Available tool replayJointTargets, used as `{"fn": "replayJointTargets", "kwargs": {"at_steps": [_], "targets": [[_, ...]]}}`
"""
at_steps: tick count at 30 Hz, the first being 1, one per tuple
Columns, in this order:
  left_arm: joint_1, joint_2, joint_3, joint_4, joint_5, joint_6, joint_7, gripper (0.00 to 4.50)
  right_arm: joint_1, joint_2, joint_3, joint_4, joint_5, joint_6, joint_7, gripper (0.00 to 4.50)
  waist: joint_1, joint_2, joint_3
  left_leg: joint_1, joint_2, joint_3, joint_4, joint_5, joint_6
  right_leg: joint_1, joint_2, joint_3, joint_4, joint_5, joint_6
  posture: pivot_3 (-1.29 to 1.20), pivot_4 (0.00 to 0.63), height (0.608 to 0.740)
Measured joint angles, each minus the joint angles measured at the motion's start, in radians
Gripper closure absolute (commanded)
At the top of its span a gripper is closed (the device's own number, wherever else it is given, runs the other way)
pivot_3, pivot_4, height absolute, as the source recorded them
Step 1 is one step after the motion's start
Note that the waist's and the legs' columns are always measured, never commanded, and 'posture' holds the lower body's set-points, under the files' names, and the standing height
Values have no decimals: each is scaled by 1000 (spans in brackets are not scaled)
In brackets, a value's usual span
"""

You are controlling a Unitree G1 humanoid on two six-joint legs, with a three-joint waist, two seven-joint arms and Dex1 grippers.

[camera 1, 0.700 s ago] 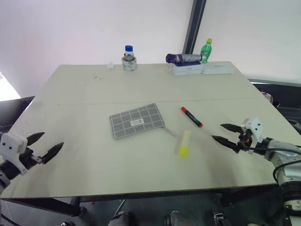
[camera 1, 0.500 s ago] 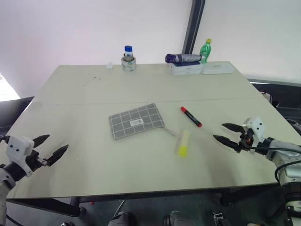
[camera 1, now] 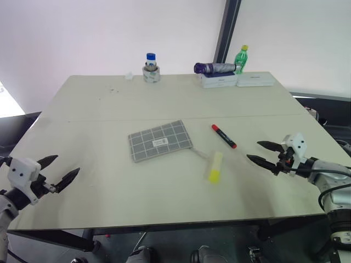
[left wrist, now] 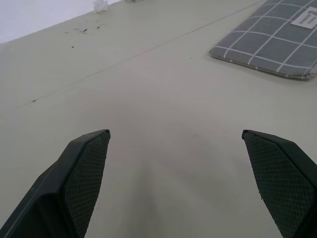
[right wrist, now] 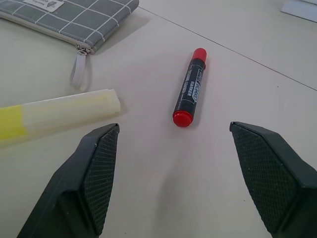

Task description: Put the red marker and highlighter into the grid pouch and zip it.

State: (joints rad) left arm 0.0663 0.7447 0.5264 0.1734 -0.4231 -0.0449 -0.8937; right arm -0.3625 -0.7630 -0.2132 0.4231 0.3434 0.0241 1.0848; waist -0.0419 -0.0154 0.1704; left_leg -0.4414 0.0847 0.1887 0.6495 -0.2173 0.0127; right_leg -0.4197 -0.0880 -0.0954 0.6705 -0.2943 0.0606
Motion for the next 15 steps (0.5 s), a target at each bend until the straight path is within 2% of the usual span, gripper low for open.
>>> {"fn": "replayJointTargets", "kwargs": {"at_steps": [8,11,15], "targets": [[-4,13,-38,17,66,-97,-16,0,-39,20,3,3,7,27,-9,804,-1,0,0,0,0,0,0,0,0,0,0,0,0,0,0,0,150,740],[-8,15,-53,31,114,-141,-1,0,-52,56,9,3,5,36,-37,804,-1,0,0,0,0,0,0,0,0,0,0,0,0,0,0,0,150,740],[-86,22,-114,82,217,-257,42,0,-128,144,50,3,-5,38,-74,804,-2,0,0,0,0,0,0,0,0,0,0,0,1,0,0,0,150,740]]}}
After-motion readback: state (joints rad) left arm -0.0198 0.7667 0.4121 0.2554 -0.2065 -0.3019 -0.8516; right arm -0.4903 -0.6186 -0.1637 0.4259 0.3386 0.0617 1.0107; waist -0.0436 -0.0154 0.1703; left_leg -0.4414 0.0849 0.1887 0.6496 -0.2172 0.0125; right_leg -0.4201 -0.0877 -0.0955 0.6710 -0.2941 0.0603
